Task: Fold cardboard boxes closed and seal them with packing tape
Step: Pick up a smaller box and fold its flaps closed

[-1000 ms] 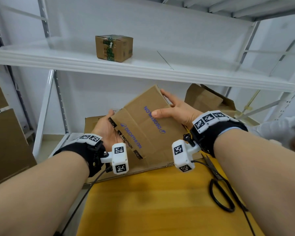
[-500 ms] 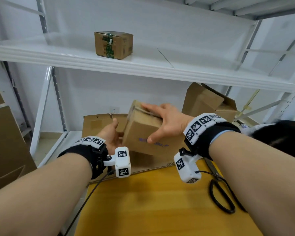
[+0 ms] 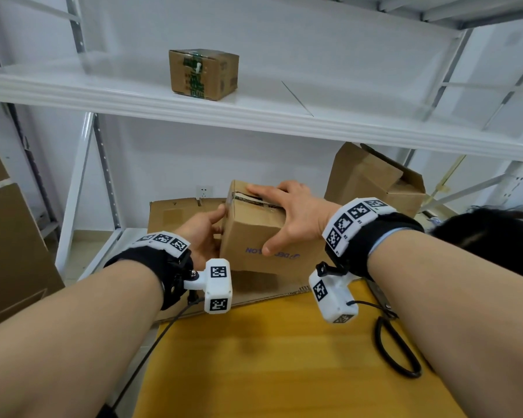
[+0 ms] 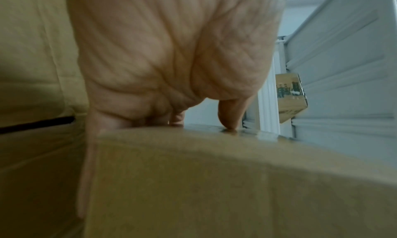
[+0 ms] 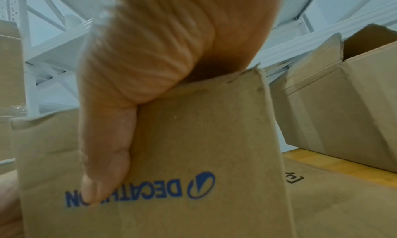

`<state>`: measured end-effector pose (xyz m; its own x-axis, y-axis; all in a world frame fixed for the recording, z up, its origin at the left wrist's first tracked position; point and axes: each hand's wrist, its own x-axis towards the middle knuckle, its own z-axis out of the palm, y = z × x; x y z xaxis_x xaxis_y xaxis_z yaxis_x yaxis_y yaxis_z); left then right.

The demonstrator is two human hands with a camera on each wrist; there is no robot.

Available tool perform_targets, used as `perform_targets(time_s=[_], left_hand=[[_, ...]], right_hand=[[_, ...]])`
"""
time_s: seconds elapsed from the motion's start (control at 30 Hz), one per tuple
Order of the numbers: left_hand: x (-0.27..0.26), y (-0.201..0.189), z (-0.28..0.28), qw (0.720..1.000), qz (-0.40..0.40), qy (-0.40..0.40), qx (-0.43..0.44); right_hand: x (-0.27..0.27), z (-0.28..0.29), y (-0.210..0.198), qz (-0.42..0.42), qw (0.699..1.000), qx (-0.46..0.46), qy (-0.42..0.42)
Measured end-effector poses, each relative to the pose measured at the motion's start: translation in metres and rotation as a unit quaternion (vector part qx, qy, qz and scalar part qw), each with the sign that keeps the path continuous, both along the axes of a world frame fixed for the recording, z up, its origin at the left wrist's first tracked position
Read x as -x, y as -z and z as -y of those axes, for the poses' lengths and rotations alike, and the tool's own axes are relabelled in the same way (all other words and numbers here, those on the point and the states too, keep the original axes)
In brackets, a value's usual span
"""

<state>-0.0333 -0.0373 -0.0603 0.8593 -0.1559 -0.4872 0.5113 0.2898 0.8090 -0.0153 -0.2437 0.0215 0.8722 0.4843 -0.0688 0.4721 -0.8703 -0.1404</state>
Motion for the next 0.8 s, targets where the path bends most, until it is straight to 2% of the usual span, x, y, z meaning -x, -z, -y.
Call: perform_targets(time_s=[0.23,0.37,0.47,0.67,0.8], left_hand=[[0.007,0.005,0.004,0.999,-0.034,0.011,0.026],[0.007,0.013,0.008,0.996,-0.086,0.018,-0.018],[0.007,0.016,0.002,0.993,-0.094,0.041,-0.056],[0.000,0.016,-0.009,0.987,-0.056,0.100,-0.117],[0.000,0.011,-0.008,0.983,-0.052,0.127,-0.125]], right_hand=[[0.000,-0.006,0.001,0.012,0.998,0.057,-0.008],[0.007,-0.009,0.024,-0.002,0.991,0.133,-0.014],[0.012,-0.015,0.047,-0.024,0.986,0.163,-0.007],[0.003,-0.021,0.031,-0.118,0.982,0.148,0.007],[-0.004,-0.020,0.022,-0.196,0.979,0.045,0.014]])
